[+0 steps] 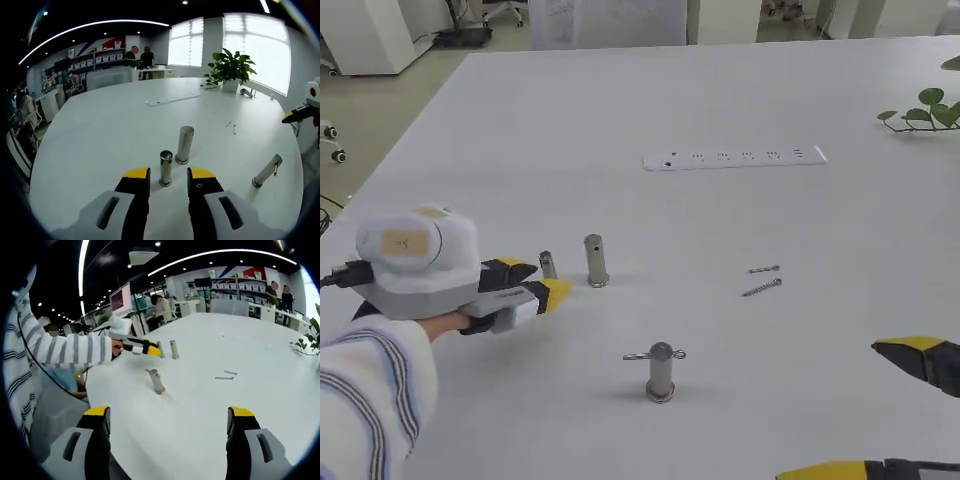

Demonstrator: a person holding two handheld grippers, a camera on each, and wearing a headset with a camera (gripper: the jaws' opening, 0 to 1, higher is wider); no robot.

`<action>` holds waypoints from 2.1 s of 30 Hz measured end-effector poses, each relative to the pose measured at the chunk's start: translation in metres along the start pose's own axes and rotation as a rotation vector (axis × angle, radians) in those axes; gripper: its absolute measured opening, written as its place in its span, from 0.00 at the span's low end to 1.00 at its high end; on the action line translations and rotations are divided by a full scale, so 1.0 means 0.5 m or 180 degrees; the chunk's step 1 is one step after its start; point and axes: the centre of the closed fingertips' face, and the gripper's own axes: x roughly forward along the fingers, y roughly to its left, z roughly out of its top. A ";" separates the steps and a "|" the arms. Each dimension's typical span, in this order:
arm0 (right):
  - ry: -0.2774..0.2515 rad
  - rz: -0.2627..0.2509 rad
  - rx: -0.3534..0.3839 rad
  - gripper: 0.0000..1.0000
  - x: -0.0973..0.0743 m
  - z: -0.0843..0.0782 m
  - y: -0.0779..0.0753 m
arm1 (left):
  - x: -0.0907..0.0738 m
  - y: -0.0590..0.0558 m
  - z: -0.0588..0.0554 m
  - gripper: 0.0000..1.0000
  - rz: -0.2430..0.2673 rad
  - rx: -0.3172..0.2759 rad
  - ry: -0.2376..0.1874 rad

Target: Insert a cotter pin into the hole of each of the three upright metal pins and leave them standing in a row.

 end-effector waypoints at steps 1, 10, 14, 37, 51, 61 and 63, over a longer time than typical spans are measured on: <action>0.0000 -0.0009 0.0001 0.98 -0.001 0.000 -0.001 | 0.000 0.000 0.000 0.27 0.0001 0.0007 0.0000; -0.0004 -0.0092 0.0041 0.98 -0.012 -0.004 -0.016 | 0.004 0.004 0.000 0.22 0.0011 -0.0014 0.0018; -0.0001 -0.0113 0.0058 0.98 -0.016 -0.006 -0.018 | 0.002 0.008 0.001 0.19 0.0035 -0.0013 0.0011; -0.0005 -0.0206 0.0115 0.97 -0.030 -0.011 -0.030 | 0.015 0.002 0.007 0.07 0.0017 0.0082 0.0048; -0.0016 -0.0191 0.0109 0.97 -0.030 -0.009 -0.027 | 0.011 0.005 0.004 0.07 0.0079 0.0088 0.0133; -0.0052 -0.0194 0.0109 0.97 -0.034 -0.007 -0.030 | 0.013 -0.011 0.005 0.07 0.0045 0.0188 0.0275; -0.0060 -0.0191 0.0107 0.97 -0.035 -0.006 -0.030 | 0.012 -0.012 0.007 0.07 0.0053 0.0204 0.0266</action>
